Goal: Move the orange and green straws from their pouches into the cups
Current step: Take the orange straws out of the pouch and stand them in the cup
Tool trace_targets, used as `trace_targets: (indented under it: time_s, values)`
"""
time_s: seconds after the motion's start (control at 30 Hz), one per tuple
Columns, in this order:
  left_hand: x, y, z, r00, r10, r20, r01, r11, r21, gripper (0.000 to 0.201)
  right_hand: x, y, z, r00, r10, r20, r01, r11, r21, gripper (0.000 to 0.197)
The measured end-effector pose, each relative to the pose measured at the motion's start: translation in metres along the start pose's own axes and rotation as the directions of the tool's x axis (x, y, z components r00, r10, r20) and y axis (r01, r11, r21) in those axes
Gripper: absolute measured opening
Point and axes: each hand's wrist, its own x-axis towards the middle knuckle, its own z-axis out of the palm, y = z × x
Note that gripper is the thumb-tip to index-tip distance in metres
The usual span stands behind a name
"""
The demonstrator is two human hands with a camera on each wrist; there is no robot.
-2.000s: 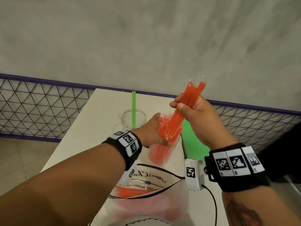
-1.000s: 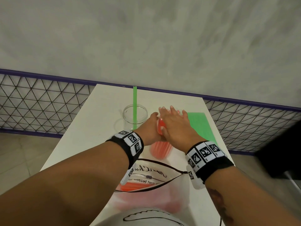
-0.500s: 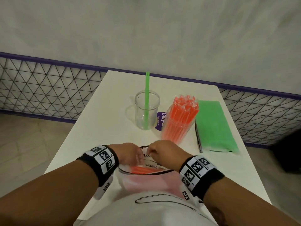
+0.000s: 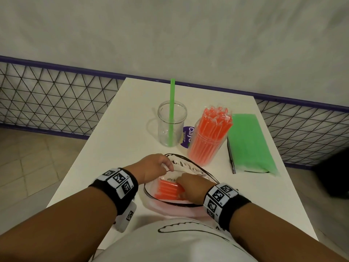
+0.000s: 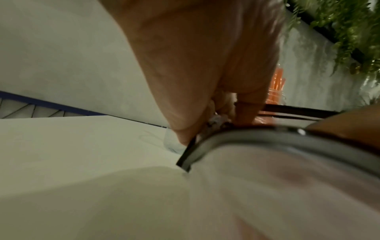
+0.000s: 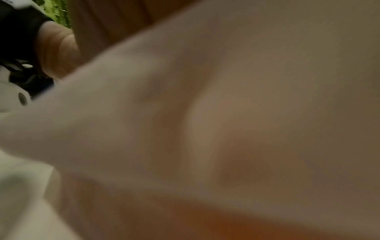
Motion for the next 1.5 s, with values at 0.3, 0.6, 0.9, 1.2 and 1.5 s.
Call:
trace_targets:
  time_s: [0.3,0.6,0.9,1.2,1.5]
  values:
    - [-0.004,-0.025,0.003,0.956,-0.182,0.229,0.119,0.956,0.267,0.057,-0.001,0.013,-0.005,0.999,0.033,-0.009,-0.03,0.979,0.202,0.007]
    - [-0.002,-0.03,0.006,0.963,-0.198,0.186,0.137,0.945,0.297,0.062,-0.005,0.019,-0.01,0.998,0.059,-0.024,-0.038,0.85,0.525,0.02]
    - [-0.003,-0.027,0.003,0.966,-0.131,0.224,0.077,0.969,0.236,0.028,-0.006,0.018,-0.015,0.997,0.072,0.009,-0.068,0.882,0.467,0.018]
    - [-0.001,-0.033,0.01,0.963,-0.156,0.218,0.051,0.905,0.421,0.064,-0.002,-0.002,0.0,0.997,0.02,0.078,-0.029,0.992,0.119,0.015]
    - [0.0,-0.037,-0.003,0.931,-0.187,0.314,0.051,0.917,0.395,0.057,-0.029,0.002,-0.039,0.997,-0.037,-0.061,0.061,0.893,0.445,0.013]
